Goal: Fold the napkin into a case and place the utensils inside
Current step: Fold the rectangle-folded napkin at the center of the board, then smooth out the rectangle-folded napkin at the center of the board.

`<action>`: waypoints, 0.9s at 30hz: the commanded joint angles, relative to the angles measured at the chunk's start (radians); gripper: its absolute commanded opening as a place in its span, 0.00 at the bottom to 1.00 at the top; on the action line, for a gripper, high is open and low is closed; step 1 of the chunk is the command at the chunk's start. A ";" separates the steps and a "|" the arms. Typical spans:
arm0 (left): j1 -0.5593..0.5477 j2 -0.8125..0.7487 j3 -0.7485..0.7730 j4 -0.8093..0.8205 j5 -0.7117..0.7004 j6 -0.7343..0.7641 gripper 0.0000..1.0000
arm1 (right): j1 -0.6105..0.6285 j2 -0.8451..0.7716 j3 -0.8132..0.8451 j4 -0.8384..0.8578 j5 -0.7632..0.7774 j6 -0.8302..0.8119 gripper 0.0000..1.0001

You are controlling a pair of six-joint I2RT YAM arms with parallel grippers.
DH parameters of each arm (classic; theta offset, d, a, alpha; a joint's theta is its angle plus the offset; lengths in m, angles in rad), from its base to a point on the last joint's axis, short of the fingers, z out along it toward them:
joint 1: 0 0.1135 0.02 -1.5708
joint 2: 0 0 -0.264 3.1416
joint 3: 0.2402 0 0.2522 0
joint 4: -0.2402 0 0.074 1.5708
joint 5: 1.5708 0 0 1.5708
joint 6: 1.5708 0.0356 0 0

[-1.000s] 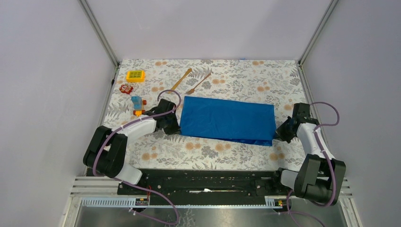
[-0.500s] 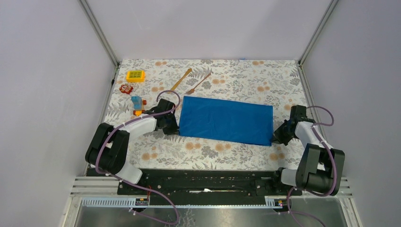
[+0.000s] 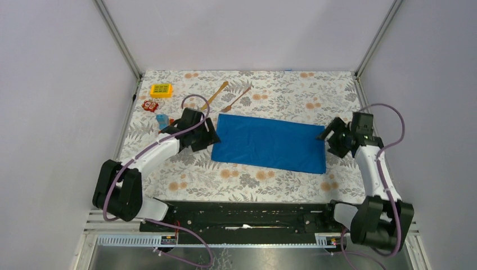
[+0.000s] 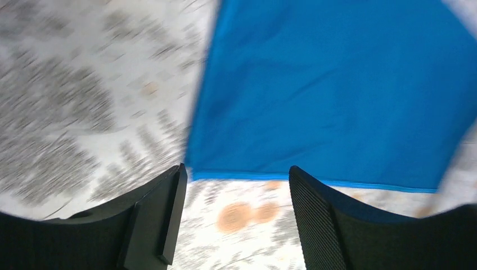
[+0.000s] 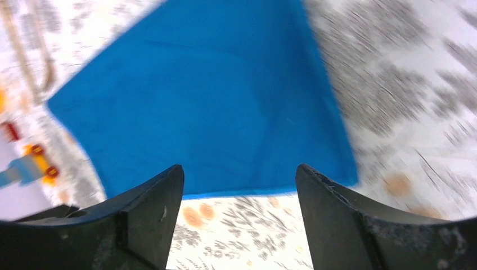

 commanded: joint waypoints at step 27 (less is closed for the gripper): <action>0.114 0.683 0.355 0.706 0.277 -0.105 0.75 | -0.062 0.860 0.256 0.755 -0.415 0.046 0.94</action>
